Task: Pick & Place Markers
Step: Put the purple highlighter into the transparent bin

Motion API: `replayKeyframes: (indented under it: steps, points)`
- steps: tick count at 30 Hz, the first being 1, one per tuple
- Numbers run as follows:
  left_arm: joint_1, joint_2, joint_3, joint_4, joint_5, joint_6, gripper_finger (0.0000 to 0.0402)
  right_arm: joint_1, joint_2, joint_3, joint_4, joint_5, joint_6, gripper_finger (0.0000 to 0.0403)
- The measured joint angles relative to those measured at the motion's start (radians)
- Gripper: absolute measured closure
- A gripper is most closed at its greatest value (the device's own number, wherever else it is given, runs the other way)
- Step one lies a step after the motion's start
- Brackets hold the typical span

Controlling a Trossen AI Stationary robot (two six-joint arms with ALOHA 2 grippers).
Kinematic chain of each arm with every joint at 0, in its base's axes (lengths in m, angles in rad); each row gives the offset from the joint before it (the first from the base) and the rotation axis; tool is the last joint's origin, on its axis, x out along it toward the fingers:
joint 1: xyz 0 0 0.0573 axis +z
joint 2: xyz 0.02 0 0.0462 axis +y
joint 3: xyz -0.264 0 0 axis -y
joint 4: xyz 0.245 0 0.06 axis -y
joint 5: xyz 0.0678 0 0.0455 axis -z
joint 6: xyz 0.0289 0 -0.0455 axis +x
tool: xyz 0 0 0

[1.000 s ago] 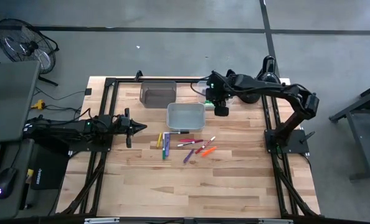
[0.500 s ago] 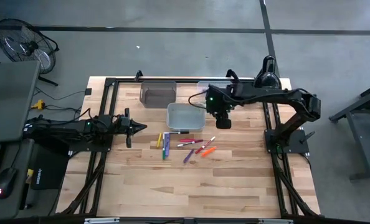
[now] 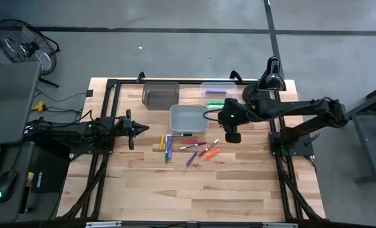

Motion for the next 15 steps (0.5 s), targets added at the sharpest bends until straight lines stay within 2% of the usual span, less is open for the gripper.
replayKeyframes:
  steps: [7,11,15]
  points:
    - [0.0,0.0,0.018,-0.03,-0.019,-0.104,0.0395,0.032,-0.178,-0.203,0.153,0.051,0.087,0.0263]
    - [0.0,0.001,0.05,-0.104,-0.024,-0.214,0.0363,0.038,-0.265,-0.299,0.234,0.074,0.106,0.0263]
    - [0.0,0.001,0.068,-0.164,0.001,-0.227,0.0325,0.038,-0.325,-0.369,0.3,0.072,0.106,0.0263]
